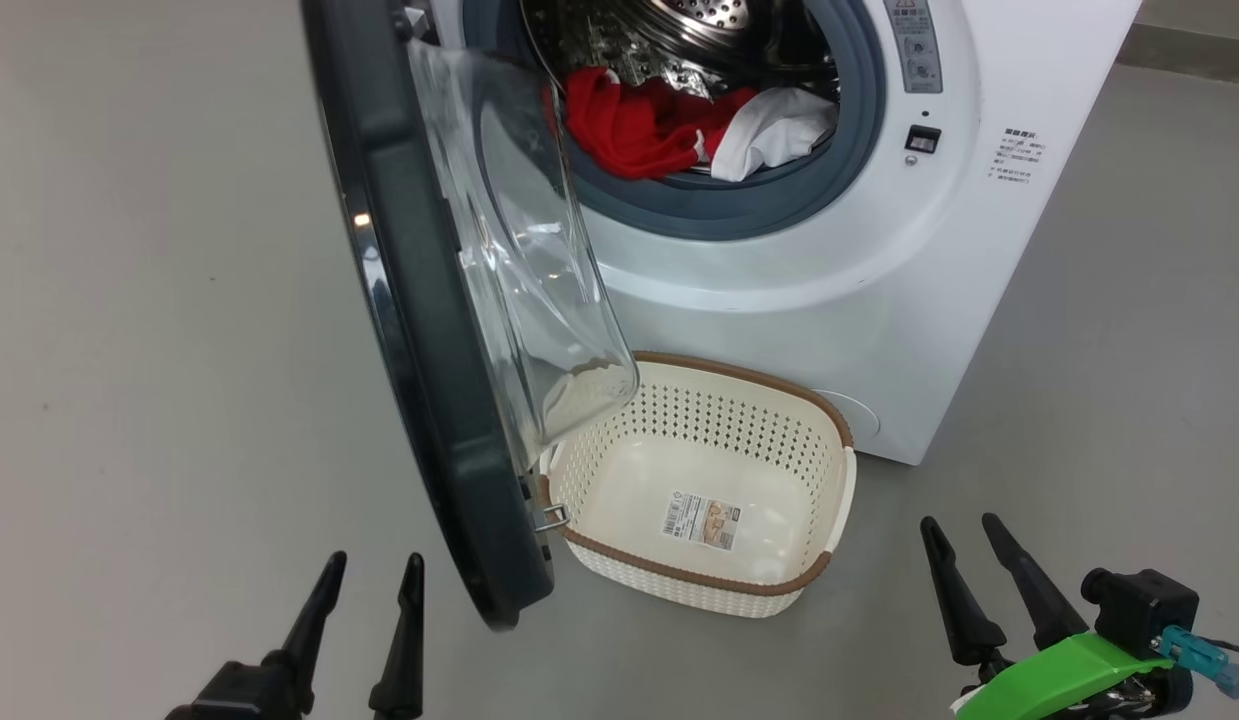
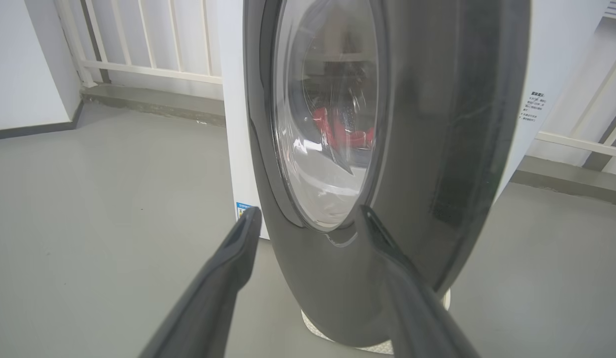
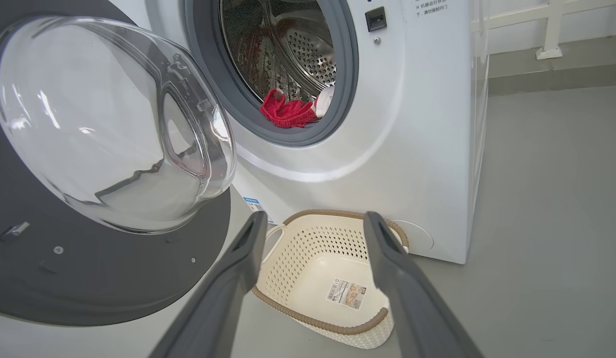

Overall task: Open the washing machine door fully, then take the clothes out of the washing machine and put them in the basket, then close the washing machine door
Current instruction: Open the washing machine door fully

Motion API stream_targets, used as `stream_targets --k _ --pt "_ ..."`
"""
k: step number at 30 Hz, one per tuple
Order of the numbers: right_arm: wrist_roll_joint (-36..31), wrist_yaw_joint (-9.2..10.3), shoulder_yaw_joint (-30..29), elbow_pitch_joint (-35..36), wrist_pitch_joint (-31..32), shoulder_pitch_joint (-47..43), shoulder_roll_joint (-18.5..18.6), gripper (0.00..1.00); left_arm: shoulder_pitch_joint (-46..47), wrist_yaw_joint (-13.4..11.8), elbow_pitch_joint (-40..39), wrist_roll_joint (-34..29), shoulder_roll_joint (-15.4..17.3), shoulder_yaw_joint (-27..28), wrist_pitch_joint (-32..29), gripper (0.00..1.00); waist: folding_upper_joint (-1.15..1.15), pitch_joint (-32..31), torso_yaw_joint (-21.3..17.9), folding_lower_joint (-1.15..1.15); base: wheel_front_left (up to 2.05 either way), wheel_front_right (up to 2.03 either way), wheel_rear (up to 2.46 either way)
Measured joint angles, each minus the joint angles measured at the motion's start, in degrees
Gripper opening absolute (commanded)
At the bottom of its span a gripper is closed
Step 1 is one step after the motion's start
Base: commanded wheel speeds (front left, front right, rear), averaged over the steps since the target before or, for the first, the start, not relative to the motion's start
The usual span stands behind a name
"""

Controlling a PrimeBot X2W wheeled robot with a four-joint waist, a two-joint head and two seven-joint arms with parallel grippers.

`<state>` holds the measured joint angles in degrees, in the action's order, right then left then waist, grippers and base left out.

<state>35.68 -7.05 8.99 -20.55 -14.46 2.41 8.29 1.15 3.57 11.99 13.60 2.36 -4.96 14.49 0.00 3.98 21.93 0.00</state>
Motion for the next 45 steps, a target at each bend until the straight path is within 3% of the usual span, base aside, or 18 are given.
stream_targets --k 12,30,31,32,33,35,40,45 --pt "-15.6 -0.01 -4.67 2.88 0.0 -1.92 -1.41 1.0 0.03 -0.02 -0.01 0.0 -0.01 0.13 0.0 1.0 0.0 0.28 0.01 0.0 0.0 0.0 0.0" --pt "-19.15 -0.07 -8.21 3.63 0.0 -3.74 -3.79 1.0 0.04 -0.02 -0.04 0.01 -0.01 0.32 0.0 1.0 0.0 0.41 -0.25 0.0 0.0 0.0 0.0" --pt "-19.19 -0.07 -8.21 3.63 0.0 -3.74 -3.83 1.0 0.04 -0.03 -0.04 0.03 -0.01 0.35 0.0 0.79 0.0 0.37 -0.27 0.0 0.0 0.0 0.0" --pt "-19.2 -0.07 -8.21 3.63 0.0 -3.75 -3.86 1.0 0.04 -0.07 -0.03 0.07 -0.01 0.4 0.0 0.41 0.0 0.33 -0.29 0.0 0.0 0.0 0.0" --pt "-19.22 -0.07 -8.21 3.64 0.0 -3.75 -3.88 1.0 0.04 -0.08 -0.03 0.08 -0.01 0.47 0.0 0.41 0.0 0.3 -0.32 0.0 0.0 0.0 0.0" --pt "-19.22 -0.07 -8.21 3.65 0.0 -3.79 -3.91 1.0 0.04 -0.08 -0.04 0.14 -0.01 0.59 0.0 0.0 0.0 0.15 -0.36 0.0 0.0 0.0 0.0" --pt "-19.25 -0.07 -8.27 3.75 0.0 -4.42 -4.21 1.0 0.07 -0.15 -1.81 2.09 -0.02 1.48 0.0 0.0 0.0 -0.17 -0.3 0.0 0.0 0.0 0.0" --pt "-19.31 -0.07 -8.27 3.9 0.0 -4.65 -4.47 1.0 1.38 -1.37 -10.32 2.88 -0.02 3.56 0.0 0.0 0.0 -0.28 -0.17 0.0 0.0 0.0 0.0"
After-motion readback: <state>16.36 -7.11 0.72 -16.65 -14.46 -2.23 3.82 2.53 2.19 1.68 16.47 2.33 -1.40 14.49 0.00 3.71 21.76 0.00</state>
